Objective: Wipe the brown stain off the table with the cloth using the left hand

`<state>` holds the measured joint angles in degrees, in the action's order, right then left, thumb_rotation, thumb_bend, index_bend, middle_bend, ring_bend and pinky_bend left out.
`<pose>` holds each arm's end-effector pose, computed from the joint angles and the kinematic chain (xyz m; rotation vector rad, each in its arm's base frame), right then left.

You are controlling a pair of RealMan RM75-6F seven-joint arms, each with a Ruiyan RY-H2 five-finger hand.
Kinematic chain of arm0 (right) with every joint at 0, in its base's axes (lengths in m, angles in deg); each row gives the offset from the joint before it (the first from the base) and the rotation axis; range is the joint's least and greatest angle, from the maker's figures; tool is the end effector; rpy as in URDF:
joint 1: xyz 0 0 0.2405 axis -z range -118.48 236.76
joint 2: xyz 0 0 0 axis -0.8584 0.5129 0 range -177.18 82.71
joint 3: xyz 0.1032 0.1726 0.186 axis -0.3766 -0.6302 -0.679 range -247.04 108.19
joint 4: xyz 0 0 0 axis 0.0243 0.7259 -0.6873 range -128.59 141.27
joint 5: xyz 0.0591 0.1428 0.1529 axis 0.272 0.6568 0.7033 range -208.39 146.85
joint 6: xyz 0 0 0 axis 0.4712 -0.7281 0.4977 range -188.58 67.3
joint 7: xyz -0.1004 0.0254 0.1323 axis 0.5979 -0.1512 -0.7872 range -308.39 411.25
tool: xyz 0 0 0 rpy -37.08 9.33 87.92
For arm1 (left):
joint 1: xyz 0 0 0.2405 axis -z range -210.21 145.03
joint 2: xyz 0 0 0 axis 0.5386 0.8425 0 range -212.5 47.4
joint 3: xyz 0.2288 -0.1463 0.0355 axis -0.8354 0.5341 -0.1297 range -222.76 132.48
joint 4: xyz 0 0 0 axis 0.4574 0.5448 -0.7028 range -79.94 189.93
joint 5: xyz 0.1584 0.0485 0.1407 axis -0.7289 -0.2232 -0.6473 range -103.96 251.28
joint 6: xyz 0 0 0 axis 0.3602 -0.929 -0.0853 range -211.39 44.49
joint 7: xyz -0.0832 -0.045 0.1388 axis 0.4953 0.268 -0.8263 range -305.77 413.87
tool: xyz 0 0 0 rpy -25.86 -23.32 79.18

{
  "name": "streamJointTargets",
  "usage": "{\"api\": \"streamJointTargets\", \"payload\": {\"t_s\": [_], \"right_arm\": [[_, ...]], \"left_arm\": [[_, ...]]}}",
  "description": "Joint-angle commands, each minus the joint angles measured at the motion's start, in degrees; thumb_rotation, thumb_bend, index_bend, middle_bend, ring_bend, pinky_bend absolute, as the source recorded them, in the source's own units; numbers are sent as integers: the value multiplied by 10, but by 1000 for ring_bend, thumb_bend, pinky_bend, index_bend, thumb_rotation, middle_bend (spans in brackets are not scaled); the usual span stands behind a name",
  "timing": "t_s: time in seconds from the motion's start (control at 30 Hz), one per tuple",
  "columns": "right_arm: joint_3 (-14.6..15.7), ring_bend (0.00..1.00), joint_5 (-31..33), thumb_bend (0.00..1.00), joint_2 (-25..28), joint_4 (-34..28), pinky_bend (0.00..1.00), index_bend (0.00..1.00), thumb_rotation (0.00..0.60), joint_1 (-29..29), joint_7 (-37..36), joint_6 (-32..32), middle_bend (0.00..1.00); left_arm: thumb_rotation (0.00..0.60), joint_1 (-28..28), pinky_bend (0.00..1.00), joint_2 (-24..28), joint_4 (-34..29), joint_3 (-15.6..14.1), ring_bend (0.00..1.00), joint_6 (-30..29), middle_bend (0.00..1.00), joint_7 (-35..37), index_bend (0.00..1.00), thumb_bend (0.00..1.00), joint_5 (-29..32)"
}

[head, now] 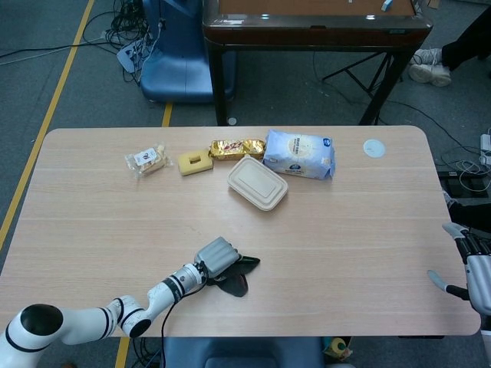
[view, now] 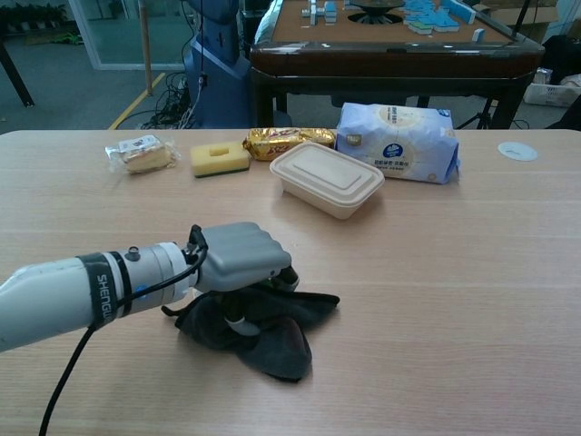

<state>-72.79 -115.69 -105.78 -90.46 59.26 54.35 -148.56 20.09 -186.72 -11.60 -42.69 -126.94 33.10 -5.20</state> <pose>-0.3354 -0.1795 0.1952 1.3154 -0.8642 0.8168 -0.1078 0.3495 -0.1528 -2.3800 -0.5238 -0.7726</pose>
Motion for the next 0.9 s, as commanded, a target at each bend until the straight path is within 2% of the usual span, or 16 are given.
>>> {"api": "streamJointTargets", "payload": {"t_s": [0.03, 0.23, 0.57, 0.73, 0.9], "right_arm": [[0, 231, 0, 238, 0, 0, 279, 150, 600, 0, 0, 0, 197], [-1, 231, 1, 238, 0, -1, 279, 150, 600, -2, 2, 2, 197], [-1, 231, -3, 238, 2, -5, 279, 150, 600, 2, 3, -6, 197], [1, 231, -8, 238, 3, -6, 279, 150, 600, 6, 1, -12, 197], [1, 231, -13, 238, 2, -5, 279, 150, 600, 8, -3, -18, 197]], "left_arm": [[600, -2, 807, -14, 45, 17, 547, -1, 547, -13, 522, 224, 25], [600, -3, 807, -27, 113, 43, 547, 0, 548, -10, 520, 224, 58], [600, -4, 806, -29, 218, 54, 547, 5, 548, -45, 519, 224, 83], [600, -13, 805, -6, 219, 62, 547, -11, 548, -63, 518, 224, 94], [600, -27, 802, 38, 171, 79, 546, -40, 547, -59, 517, 224, 104]]}}
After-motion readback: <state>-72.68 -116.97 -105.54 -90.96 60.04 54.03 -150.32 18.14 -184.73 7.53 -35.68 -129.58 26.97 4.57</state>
